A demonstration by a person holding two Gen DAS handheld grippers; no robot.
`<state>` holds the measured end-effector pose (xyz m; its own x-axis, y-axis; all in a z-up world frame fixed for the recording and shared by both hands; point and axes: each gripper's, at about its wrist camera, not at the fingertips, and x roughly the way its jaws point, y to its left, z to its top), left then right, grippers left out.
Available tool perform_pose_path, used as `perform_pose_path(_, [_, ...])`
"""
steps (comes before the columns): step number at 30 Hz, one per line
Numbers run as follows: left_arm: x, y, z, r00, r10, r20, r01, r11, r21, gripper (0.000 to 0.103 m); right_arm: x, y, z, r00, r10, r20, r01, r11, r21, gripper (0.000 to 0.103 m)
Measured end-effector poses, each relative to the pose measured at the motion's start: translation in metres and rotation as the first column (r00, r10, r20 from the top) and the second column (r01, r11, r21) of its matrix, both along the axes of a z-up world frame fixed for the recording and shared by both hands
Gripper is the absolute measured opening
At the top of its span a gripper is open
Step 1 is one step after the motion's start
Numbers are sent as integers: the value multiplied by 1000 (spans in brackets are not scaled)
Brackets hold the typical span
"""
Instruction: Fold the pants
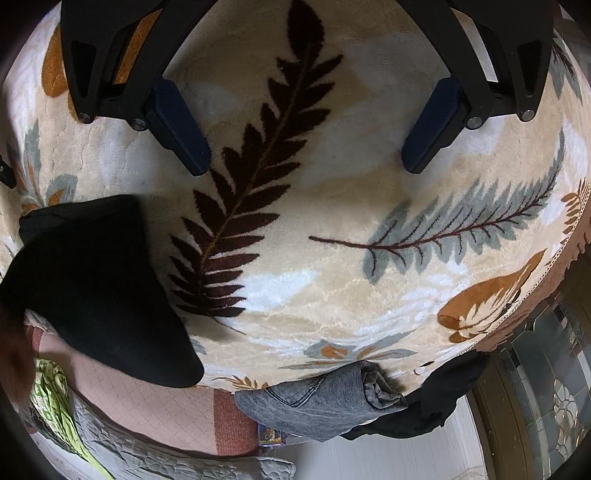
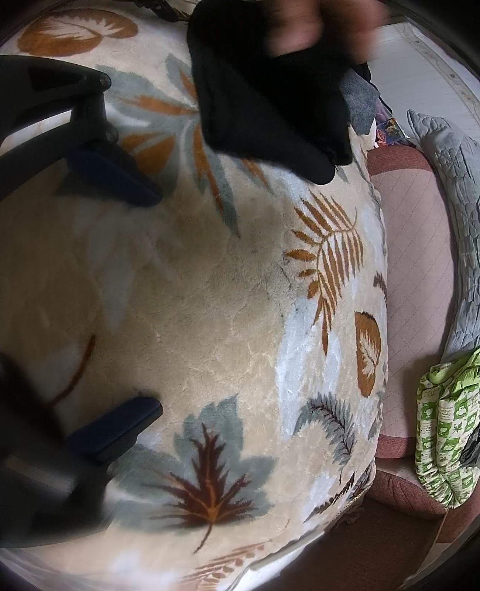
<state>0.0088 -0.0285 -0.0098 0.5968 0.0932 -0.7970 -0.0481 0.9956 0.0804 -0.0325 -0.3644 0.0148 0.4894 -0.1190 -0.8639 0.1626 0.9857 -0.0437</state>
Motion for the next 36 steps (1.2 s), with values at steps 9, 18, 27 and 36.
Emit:
perform_pose_path(9, [1,0,0,1000,1,1,-1,1000,1,103,0,0,0,1000,0,0,0,1000,0,102])
perform_pose_path(18, [2,1,-1,1000,2,1,-2,1000,3,103,0,0,0,1000,-1,0,1,1000,0,102])
perform_pose_path(27, [3,4,-2,1000,2,-1,-2,1000,4,103,1,-1,-1,1000,-1,-2,1,1000,-1,102])
perform_pose_path(36, [4,4,-4,1000,0,0,0,1000,9,103,0,0,-2,1000,0,0,0,1000,-2,102])
